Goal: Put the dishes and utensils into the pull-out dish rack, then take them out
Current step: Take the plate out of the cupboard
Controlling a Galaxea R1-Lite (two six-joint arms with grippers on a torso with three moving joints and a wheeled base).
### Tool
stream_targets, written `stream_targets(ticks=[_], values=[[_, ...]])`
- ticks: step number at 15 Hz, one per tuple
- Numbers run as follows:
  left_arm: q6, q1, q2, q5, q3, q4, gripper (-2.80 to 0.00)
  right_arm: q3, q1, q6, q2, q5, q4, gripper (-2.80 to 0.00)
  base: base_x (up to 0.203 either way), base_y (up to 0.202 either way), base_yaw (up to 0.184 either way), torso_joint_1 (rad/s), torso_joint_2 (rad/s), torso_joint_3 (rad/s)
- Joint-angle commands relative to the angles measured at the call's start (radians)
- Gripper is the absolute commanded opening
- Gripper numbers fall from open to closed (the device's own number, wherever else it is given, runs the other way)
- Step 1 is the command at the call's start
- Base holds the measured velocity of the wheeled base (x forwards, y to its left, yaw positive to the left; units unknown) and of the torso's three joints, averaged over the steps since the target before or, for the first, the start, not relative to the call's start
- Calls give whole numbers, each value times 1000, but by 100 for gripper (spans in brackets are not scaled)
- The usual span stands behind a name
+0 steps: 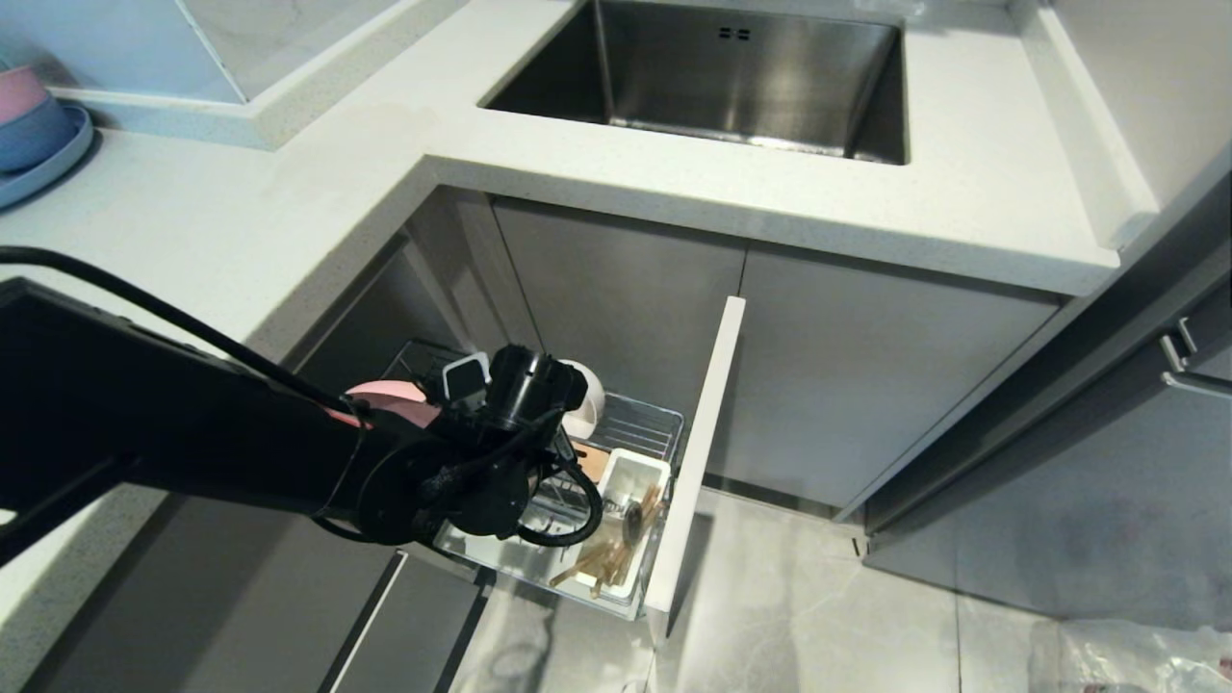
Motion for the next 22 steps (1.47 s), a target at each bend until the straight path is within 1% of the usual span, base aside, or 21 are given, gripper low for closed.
stream_targets(ticks=[1,10,12,14,15,18,20,22], values=[[-4,-21,-64,5,2,3,-280,2,-1,0,1,0,0,-280,0,0,0,0,0,0],[-6,-205,-358,20,-8,125,-280,2,1,0,1,0,0,-280,0,0,0,0,0,0],[-6,-256,-414,58,-23,166,-280,2,0,0,1,0,0,-280,0,0,0,0,0,0],[-2,-278,-463,104,-54,210,-280,2,0,1,1,0,0,-280,0,0,0,0,0,0],[18,-285,-494,119,-72,226,-280,2,-1,0,1,0,0,-280,0,0,0,0,0,0],[76,-288,-590,127,-100,234,-280,2,-1,0,1,0,0,-280,0,0,0,0,0,0],[146,-284,-634,135,-138,238,-280,2,0,1,1,0,0,-280,0,0,0,0,0,0],[243,-252,-664,156,-193,238,-280,2,-1,1,1,0,0,-280,0,0,0,0,0,0]])
